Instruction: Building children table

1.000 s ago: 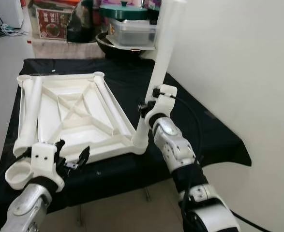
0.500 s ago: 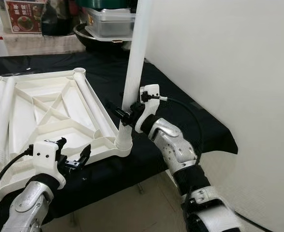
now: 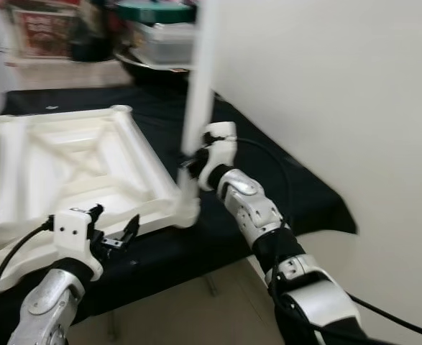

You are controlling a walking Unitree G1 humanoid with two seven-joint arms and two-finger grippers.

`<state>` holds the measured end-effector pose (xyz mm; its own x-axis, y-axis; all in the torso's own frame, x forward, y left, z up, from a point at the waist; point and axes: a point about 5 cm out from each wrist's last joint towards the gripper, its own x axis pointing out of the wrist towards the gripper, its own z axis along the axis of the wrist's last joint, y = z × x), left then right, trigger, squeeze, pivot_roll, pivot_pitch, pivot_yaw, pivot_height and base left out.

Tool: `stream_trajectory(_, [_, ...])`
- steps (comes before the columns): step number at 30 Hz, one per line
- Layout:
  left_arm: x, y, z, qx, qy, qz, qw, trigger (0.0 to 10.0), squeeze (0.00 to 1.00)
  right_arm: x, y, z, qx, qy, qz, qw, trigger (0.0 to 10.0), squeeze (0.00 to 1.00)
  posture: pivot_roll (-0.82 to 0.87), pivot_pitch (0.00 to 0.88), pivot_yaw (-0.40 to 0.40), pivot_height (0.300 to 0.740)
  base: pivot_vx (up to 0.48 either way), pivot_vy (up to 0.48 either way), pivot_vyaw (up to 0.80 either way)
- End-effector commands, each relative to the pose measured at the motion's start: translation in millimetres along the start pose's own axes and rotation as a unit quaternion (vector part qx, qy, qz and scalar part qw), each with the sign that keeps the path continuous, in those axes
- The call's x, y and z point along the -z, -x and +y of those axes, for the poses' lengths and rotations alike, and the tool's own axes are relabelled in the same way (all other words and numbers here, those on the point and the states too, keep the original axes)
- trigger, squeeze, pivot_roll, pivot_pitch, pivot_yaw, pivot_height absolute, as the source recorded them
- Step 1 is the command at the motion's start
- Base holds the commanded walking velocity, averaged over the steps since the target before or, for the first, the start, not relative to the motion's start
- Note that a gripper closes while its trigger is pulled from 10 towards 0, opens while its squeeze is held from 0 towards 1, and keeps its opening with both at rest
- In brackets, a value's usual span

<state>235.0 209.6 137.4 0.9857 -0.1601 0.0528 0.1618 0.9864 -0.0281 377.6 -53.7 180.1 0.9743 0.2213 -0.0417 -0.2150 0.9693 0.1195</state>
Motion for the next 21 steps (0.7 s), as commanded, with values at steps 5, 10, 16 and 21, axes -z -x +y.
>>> stream_trajectory(5, [-1,-1.1,-1.2,0.007,0.0,-0.001,1.0,10.0,0.0,39,15.5,14.0,-0.007,-0.011,0.09,0.996,10.0,0.0,0.21,0.0,-0.156,0.74,0.0,0.0,0.0])
stream_trajectory(10, [0,-1.7,-0.5,0.009,0.0,0.0,1.0,10.0,0.0,20,8.8,25.6,-0.074,-0.041,0.053,0.995,10.0,1.0,0.2,0.0,-0.156,0.74,0.0,0.0,0.0])
stream_trajectory(16, [0,-2.0,0.0,0.008,0.0,-0.001,1.0,10.0,0.0,-14,12.8,38.9,-0.206,-0.032,-0.009,0.978,10.0,0.6,0.2,0.0,-0.157,0.74,0.0,0.0,0.0])
stream_trajectory(21, [-1,-2.9,0.0,0.008,0.001,-0.003,1.0,10.0,0.0,-24,43.9,38.5,-0.508,0.029,-0.024,0.86,10.0,0.0,0.2,0.0,-0.159,0.74,0.0,0.0,0.0])
